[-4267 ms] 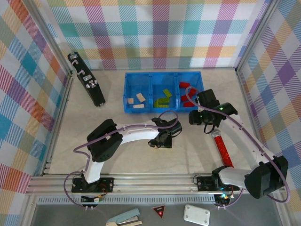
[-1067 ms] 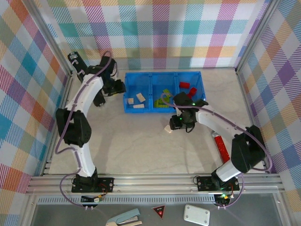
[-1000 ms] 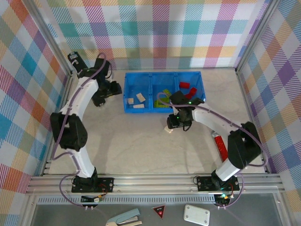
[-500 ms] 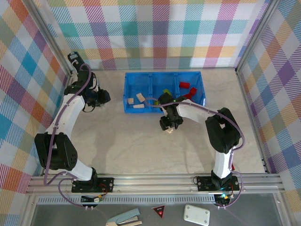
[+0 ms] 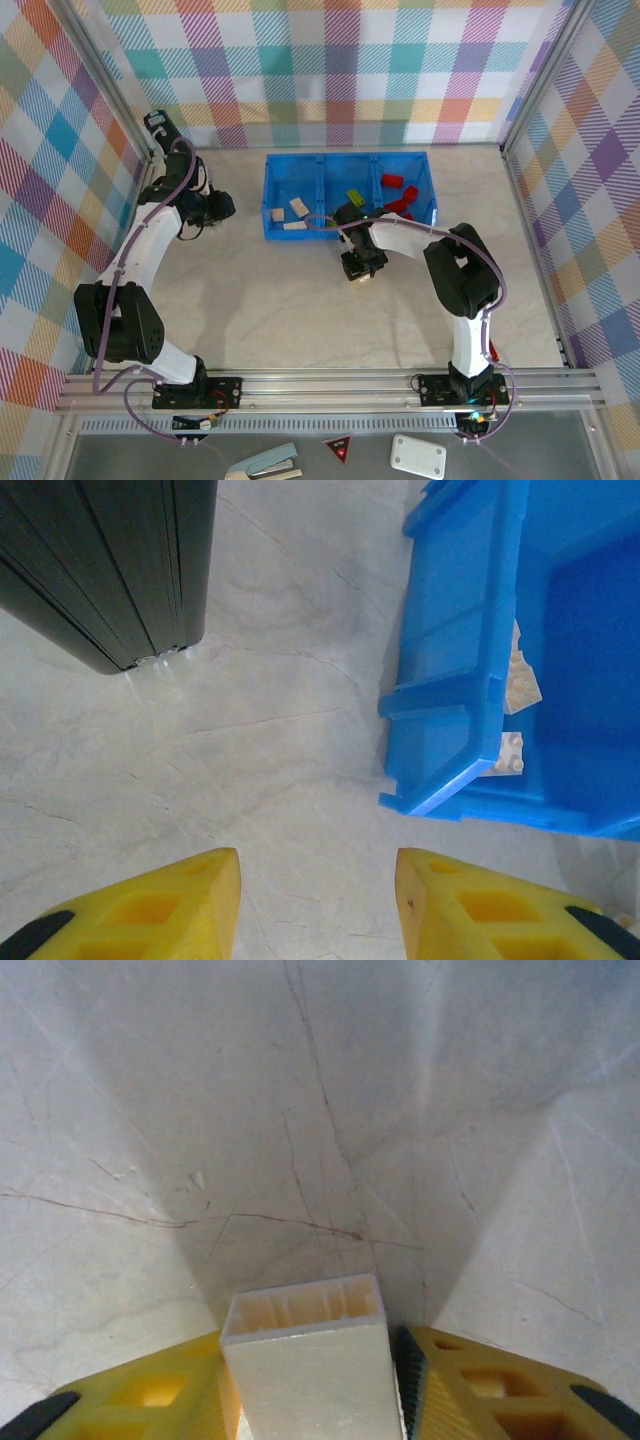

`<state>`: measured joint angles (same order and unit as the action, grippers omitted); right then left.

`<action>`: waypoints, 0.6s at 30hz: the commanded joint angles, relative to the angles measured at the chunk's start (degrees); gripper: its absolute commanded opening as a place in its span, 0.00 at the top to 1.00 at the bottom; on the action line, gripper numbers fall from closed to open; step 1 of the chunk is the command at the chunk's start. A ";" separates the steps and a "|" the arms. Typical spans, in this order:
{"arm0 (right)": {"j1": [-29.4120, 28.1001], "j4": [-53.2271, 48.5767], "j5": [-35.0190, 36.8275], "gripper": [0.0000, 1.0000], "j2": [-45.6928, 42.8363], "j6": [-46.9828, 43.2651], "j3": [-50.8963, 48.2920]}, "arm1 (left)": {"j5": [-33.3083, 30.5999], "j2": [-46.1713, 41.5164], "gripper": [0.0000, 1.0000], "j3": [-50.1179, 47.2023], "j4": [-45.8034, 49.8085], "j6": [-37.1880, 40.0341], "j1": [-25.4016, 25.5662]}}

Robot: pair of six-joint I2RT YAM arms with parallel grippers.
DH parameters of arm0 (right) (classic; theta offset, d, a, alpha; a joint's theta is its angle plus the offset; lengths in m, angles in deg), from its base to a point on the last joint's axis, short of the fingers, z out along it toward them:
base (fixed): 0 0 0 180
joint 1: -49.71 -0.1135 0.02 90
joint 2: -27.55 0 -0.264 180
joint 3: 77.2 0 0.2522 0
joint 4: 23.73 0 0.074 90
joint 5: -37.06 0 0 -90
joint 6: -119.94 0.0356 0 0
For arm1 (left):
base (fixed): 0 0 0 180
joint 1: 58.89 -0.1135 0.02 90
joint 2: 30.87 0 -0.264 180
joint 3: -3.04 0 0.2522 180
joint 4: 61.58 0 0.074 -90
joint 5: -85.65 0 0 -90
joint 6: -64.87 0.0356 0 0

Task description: Sort the legos into containers by color

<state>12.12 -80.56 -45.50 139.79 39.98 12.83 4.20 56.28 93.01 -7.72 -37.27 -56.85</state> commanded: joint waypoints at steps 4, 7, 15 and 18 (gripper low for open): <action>-1.09 -0.77 -1.28 0.66 0.45 0.79 0.75 | 1.44 -0.82 0.55 -0.88 -1.46 0.65 -0.89; -1.93 -1.91 -1.46 0.69 0.43 0.90 2.45 | 1.94 -1.27 0.55 -1.19 -1.86 0.63 -1.03; -5.61 -6.34 -2.21 0.71 1.98 0.94 12.53 | 2.65 -2.25 0.55 -1.58 -2.21 0.54 -1.25; -6.43 -7.55 -3.50 0.71 3.18 1.14 17.36 | 2.96 -2.50 0.55 -1.64 -2.30 0.45 -1.25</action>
<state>6.42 -85.35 -47.03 141.19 40.18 26.17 5.80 55.83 92.13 -9.23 -37.27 -57.22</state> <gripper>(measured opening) 0.334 0.449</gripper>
